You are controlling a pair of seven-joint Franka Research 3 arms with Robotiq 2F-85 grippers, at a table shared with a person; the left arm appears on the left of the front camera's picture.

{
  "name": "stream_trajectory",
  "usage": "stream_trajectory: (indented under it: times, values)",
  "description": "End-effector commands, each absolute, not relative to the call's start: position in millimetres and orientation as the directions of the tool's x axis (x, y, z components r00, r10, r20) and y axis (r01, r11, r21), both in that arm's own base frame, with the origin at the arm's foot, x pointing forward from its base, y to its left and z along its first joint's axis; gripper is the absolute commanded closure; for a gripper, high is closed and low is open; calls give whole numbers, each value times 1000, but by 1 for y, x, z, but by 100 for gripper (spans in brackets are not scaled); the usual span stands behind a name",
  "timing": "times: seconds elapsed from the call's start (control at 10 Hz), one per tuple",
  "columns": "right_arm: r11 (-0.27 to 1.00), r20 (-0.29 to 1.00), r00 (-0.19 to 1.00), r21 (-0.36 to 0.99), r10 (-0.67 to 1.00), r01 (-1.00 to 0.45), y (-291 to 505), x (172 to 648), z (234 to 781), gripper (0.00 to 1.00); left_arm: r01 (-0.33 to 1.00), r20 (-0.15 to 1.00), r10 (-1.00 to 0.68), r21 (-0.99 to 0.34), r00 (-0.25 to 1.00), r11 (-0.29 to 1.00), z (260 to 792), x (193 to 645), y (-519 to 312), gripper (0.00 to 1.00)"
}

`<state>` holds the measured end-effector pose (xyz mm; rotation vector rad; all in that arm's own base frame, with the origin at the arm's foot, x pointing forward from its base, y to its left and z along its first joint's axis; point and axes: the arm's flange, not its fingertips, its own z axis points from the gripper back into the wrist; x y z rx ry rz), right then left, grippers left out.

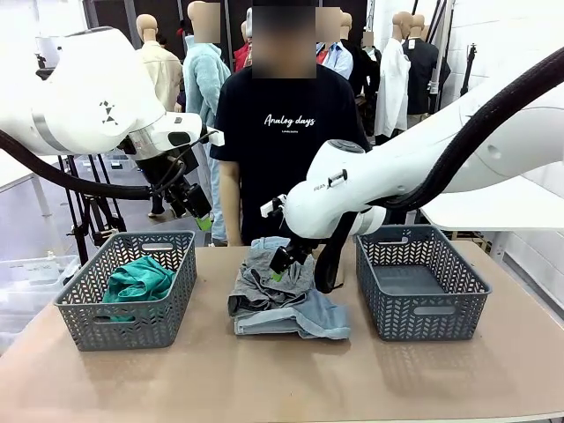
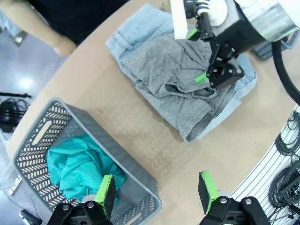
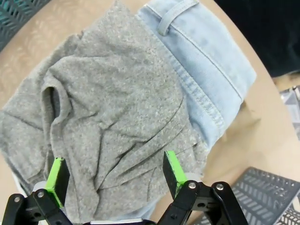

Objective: Sort the tops and bottoms.
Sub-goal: Lift clothes from the center of the table with your right hand.

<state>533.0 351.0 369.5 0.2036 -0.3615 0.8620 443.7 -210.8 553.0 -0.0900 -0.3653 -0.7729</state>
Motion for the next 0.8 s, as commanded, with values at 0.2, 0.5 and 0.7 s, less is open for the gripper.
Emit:
stream_trajectory:
  times: [0.2,0.5,0.7]
  values:
    - [650,387,600,3,700,-760,362,543,364,0,698,351,-669,60,655,714,554,444,-209,9]
    - [643,366,596,-9,715,-766,362,542,364,42,698,351,-669,60,655,714,554,444,-209,9]
    - [648,357,602,-12,714,-762,361,543,366,80,698,351,-669,60,655,714,554,444,-209,9]
